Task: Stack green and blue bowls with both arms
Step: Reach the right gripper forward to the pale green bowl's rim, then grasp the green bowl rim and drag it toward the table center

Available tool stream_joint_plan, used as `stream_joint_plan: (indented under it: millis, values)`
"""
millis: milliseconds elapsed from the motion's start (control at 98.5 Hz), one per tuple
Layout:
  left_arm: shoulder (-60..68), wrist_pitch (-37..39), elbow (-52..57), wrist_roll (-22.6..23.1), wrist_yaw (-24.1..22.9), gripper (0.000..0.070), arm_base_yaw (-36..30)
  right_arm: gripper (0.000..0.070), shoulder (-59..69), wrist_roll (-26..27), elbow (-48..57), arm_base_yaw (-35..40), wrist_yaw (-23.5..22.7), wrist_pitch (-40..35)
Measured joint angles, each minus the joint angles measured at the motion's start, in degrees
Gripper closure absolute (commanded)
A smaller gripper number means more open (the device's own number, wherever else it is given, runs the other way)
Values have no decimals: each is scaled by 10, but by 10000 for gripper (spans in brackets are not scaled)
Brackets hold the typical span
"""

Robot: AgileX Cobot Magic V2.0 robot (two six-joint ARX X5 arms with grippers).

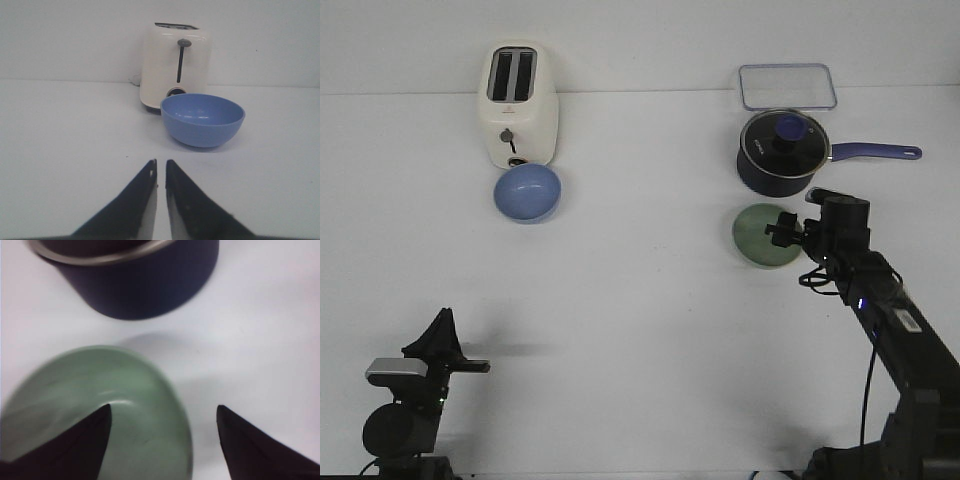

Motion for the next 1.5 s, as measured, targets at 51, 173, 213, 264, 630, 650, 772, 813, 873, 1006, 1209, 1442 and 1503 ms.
stream_joint_plan:
  millis: [51,173,213,264,630,650,772,813,873,1006,1209,1442,1503]
  values:
    - [0,0,0,0,0,685,0,337,28,-1,19,-2,0,-17]
    - [0,0,0,0,0,685,0,659,70,-3,45,-3,-1,-45]
    - [0,0,0,0,0,685,0,700,72,-5,46,-3,-3,-49]
    - [0,0,0,0,0,685,0,700,72,-8,49,-3,-13,-54]
    - [0,0,0,0,0,685,0,700,-80,-26,54,0,-89,-126]
    - [0,0,0,0,0,685,0,700,-94,-26,54,3,-91,-134]
    - [0,0,0,0,0,685,0,700,-183,-27,24,31,-111,-141]
    - [0,0,0,0,0,685,0,700,-212,-26,2,46,-115,-143]
    - [0,0,0,0,0,685,0,700,-252,-23,-34,74,-116,-148]
    - [0,0,0,0,0,685,0,700,-315,-1,-116,146,-116,-149]
    - [0,0,0,-2,0,685,0,700,-318,47,-207,246,-100,-113]
    - [0,0,0,-61,0,686,0,700,-271,73,-229,305,-84,-76]
    - [0,0,0,-81,0,687,0,688,-251,73,-229,313,-84,-76]
